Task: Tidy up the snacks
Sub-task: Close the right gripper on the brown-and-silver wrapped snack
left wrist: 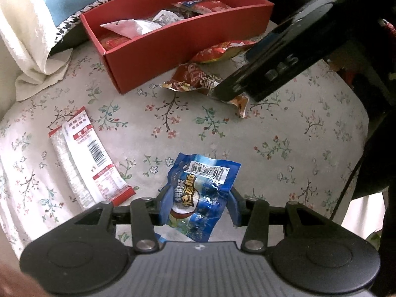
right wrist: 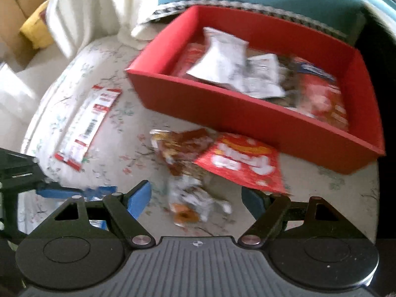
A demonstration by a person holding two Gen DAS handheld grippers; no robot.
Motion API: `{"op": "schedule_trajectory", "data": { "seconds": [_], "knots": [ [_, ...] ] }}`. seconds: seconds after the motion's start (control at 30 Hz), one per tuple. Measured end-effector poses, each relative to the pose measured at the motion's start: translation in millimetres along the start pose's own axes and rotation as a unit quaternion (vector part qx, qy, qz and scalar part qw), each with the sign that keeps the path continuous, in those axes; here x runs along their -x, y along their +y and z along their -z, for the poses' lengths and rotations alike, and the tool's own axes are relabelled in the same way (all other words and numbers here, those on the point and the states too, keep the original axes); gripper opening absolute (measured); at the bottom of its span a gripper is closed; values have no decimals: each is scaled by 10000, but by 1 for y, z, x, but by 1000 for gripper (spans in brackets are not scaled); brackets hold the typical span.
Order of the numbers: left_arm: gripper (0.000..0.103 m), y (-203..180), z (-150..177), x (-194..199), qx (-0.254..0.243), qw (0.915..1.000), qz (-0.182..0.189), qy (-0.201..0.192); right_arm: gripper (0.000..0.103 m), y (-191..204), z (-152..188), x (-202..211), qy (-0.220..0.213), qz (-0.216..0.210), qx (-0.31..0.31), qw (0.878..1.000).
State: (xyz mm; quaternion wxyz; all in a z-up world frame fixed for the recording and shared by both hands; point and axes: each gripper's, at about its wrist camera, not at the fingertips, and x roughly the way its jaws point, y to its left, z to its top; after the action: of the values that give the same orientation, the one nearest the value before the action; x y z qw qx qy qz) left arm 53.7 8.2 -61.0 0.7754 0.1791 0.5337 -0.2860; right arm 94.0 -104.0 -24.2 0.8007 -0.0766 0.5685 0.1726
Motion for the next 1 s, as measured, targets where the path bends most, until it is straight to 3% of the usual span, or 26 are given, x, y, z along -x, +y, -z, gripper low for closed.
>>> {"op": "schedule_trajectory", "data": {
  "seconds": [0.13, 0.23, 0.33, 0.37, 0.47, 0.57, 0.67, 0.77, 0.83, 0.87, 0.97, 1.0],
  "knots": [
    [40, -5, -1, -1, -136, 9999, -41, -4, 83, 18, -9, -28, 354, 63, 185, 9992],
    [40, -3, 0, 1, -64, 10000, 9, -6, 86, 25, -7, -38, 245, 180, 261, 9992],
    [40, 1, 1, 3, 20, 10000, 63, -9, 69, 27, 0, -30, 225, 185, 333, 9990],
    [40, 2, 2, 3, 30, 10000, 72, -2, 55, 24, 3, -26, 277, 154, 331, 9989],
    [40, 2, 3, 3, 26, 10000, 82, 2, 50, 13, 11, -12, 337, -69, 160, 9993],
    [40, 2, 1, 3, 64, 10000, 66, 10, 53, 8, 7, -9, 259, -15, 27, 9997],
    [42, 3, -2, 0, 114, 9999, 38, 25, 70, 8, -2, -16, 198, -105, -131, 9997],
    [52, 6, -4, -4, 202, 9998, 30, 72, 80, 18, -6, -30, 243, -114, -43, 9996],
    [58, 8, -5, -12, 254, 9994, -72, 211, 80, 25, -1, -30, 177, -2, 117, 9998],
    [58, 9, -5, -14, 273, 9993, -59, 266, 77, 26, 2, -30, 140, 35, 168, 9998],
    [54, 3, -3, -13, 140, 9996, -153, 200, 54, 23, 10, -21, 112, 85, 162, 9998],
    [51, -1, -1, -10, 45, 9997, -172, 169, 53, 21, 15, -17, 217, -104, 59, 9997]
  ]
}}
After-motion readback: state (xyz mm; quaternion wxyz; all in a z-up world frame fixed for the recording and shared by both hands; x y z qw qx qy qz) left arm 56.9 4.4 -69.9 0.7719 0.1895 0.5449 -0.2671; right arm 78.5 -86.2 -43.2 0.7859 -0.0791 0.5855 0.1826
